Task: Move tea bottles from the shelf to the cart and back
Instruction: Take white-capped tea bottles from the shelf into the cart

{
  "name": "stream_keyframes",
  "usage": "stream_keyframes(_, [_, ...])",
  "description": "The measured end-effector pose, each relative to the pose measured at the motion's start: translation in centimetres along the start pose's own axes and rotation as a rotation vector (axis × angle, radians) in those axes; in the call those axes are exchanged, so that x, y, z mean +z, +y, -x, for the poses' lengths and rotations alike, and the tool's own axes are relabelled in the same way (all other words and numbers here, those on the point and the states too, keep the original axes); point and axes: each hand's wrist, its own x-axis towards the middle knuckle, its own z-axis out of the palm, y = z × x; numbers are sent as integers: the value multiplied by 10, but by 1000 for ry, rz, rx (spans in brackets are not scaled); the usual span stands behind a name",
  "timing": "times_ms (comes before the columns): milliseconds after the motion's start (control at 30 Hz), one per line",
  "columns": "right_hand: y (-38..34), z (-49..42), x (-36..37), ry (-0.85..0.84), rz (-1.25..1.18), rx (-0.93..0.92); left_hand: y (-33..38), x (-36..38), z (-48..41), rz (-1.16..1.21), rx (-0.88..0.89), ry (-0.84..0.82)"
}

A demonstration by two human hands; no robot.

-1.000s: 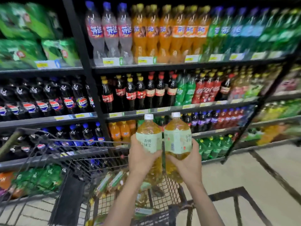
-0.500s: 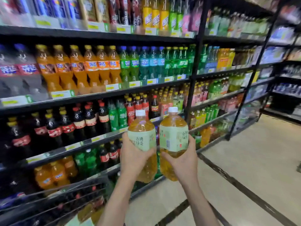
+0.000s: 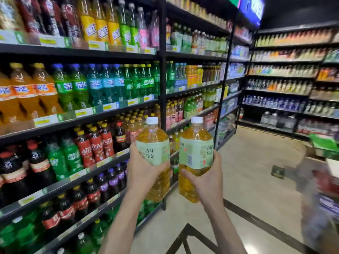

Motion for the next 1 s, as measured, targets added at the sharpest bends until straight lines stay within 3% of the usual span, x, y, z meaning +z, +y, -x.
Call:
stream_keyframes(500, [72, -169, -18, 264, 148, -39, -18, 171, -151, 57, 82, -231])
stream_keyframes(1000, [169, -325, -14, 382, 251, 14, -65, 319, -283, 113, 52, -371])
